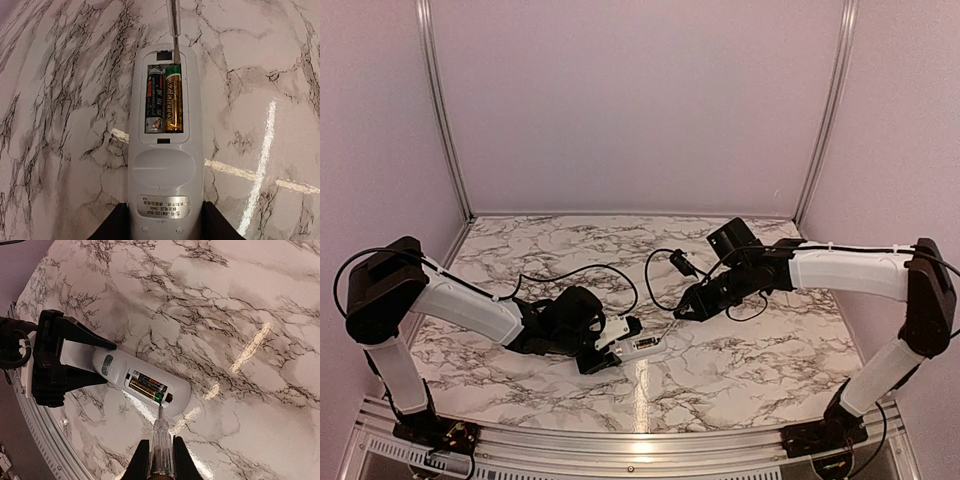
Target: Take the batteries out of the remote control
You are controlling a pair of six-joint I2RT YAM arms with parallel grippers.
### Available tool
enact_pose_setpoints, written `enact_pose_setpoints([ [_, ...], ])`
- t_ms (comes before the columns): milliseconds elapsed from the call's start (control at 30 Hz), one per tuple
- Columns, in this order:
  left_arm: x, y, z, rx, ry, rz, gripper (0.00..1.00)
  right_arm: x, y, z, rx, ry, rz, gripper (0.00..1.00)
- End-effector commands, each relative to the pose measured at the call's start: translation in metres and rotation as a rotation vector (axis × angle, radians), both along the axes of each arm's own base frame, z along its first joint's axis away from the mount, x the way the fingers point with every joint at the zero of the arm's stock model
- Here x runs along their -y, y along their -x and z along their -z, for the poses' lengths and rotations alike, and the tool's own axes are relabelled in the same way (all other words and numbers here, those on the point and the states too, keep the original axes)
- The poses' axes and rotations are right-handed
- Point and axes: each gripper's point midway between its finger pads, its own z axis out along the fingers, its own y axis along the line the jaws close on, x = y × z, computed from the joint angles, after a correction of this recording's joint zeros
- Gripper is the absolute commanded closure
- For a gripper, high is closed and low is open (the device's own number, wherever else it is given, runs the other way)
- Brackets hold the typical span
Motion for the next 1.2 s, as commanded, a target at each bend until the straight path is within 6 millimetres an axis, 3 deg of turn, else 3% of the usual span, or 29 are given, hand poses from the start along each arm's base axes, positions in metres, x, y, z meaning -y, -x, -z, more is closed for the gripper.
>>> enact_pose_setpoints([
  [0, -0.002, -0.008, 0.011, 0.001, -0.035, -0.036, 0.54, 0.022, 0.029, 0.049, -0.159, 0.085, -0.030, 1.00],
  [800, -0.004, -0.006, 0.022, -0.032, -0.052, -0.058, 0.54, 0.045, 0.057, 0.095, -0.249, 0.026, -0.052, 1.00],
  [1167, -0.005, -0.006, 0.024, -0.047, -0.051, -0.074, 0.54, 0.064, 0.056, 0.101, -0.258, 0.021, -0.008, 1.00],
])
